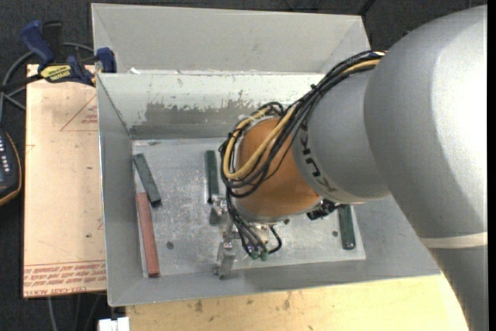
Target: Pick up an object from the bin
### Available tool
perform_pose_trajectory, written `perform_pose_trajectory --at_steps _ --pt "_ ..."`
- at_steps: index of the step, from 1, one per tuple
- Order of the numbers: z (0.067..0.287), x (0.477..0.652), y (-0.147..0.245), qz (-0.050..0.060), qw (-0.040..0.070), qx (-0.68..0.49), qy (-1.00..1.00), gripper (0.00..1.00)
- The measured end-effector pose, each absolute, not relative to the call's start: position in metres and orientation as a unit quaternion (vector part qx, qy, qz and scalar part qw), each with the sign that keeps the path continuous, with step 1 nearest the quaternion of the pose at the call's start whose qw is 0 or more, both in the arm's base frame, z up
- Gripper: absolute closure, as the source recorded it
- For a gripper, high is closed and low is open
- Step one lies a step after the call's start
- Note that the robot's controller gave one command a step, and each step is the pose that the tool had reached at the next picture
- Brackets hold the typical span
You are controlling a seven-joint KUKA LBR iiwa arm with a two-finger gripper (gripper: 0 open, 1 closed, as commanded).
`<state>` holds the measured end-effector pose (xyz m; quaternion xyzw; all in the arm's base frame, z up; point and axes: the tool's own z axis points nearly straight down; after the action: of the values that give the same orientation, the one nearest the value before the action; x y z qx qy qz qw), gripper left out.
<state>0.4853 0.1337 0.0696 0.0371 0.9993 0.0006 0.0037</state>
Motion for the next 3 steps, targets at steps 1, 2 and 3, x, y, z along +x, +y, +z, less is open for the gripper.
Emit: perform_pose_trajectory --at_steps 1,2,3 --pt "0.073 0.512 0.211 0.003 0.002 0.032 0.999 0.0" --pt "0.168 0.481 0.177 0.001 0.003 0.037 0.999 0.0" --pt "0.1 0.633 0.119 0.0 0.002 0.069 0.998 0.0"
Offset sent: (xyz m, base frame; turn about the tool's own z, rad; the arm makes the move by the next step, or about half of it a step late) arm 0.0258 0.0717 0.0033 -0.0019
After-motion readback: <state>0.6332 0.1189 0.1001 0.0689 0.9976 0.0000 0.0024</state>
